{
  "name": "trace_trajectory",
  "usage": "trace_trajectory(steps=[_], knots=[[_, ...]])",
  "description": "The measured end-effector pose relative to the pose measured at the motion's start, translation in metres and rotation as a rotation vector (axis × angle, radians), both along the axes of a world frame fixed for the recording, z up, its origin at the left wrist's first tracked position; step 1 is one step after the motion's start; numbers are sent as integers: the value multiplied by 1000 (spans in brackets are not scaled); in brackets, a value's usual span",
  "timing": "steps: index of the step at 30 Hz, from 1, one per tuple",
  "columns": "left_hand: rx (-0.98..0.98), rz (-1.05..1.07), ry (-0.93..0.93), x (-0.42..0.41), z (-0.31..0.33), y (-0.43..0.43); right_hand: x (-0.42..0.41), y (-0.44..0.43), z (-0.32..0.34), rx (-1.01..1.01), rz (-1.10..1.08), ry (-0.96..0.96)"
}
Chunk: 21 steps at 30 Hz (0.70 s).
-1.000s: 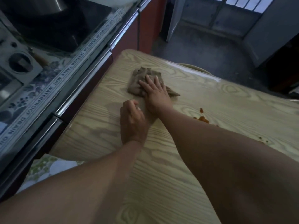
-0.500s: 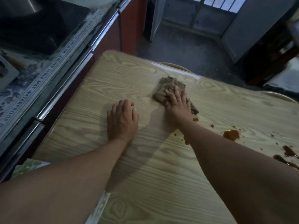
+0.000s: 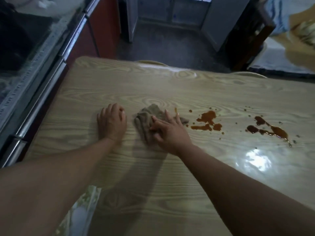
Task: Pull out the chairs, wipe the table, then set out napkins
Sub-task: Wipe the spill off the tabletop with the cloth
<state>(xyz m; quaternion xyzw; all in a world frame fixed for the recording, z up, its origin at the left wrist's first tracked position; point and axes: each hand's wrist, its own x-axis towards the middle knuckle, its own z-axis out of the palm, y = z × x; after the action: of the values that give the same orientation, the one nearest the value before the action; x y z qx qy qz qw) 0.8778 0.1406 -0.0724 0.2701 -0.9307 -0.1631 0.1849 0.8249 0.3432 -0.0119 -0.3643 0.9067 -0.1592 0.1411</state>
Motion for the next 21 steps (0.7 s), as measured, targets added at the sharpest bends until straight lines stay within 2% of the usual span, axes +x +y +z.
trace_trajectory(steps=[3,6,9,13,21], knots=[[236,25,92,-24,3,16,19,-16,9,27,-226,13],[387,65,192,-48,6,35,34,-28,-30,27,-212,94],[307,81,217,-57,1,46,27,-29,-59,59,-206,162],[125,55,106,-56,-6,49,-10,-36,-58,85,-175,192],[64,31,85,-56,-7,51,-88,-39,-51,216,-231,121]])
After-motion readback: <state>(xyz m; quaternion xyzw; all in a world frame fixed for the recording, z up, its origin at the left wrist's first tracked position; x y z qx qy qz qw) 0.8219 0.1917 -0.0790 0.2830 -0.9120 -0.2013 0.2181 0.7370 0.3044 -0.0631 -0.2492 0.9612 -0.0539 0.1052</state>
